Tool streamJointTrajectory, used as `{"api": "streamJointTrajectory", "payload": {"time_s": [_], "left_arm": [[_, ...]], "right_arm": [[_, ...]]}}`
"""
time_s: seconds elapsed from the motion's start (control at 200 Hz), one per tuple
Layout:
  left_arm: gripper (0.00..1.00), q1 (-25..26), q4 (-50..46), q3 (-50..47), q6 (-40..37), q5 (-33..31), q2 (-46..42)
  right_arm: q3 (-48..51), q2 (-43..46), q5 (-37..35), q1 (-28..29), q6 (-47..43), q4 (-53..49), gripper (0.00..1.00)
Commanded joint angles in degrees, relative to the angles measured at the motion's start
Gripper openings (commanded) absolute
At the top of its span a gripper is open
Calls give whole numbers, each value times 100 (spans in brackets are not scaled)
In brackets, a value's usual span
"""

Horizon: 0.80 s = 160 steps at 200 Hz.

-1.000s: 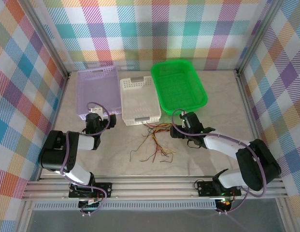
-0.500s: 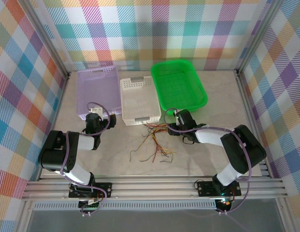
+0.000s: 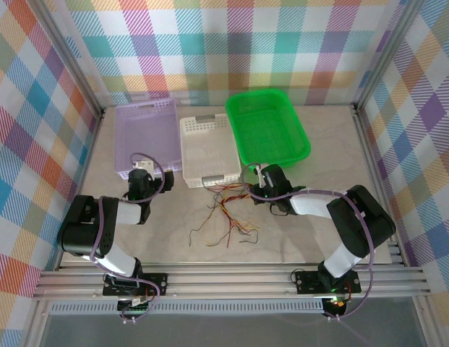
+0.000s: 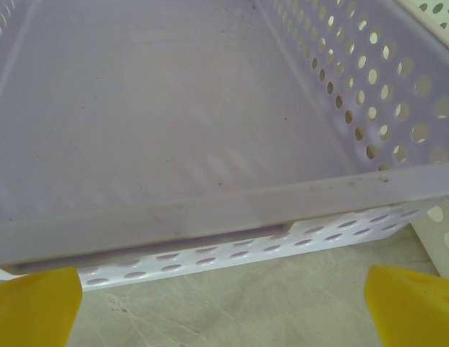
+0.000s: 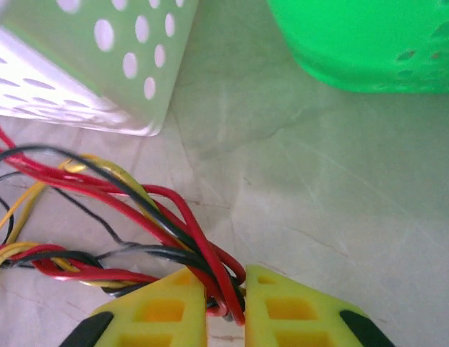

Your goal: Untangle the cables

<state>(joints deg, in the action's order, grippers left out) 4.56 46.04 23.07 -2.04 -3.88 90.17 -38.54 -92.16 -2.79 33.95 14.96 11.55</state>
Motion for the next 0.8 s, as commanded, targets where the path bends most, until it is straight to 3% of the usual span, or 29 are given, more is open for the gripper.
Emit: {"api": "streamJointTrajectory", "payload": {"time_s": [0.0, 0.145, 0.525, 0.795], "left_arm": [[100, -50, 1, 109, -52, 48, -46], [100, -49, 10, 109, -57, 46, -46], [100, -47, 49, 82, -53, 50, -73], [100, -41, -754, 285, -200, 446, -583]], "right_arm": [[119, 18, 306, 66, -107, 245, 9], [233, 105, 432, 85, -109, 357, 0], [601, 1039, 822, 111, 8, 340, 0], [1030, 2132, 1209, 137, 197, 133, 0]]}}
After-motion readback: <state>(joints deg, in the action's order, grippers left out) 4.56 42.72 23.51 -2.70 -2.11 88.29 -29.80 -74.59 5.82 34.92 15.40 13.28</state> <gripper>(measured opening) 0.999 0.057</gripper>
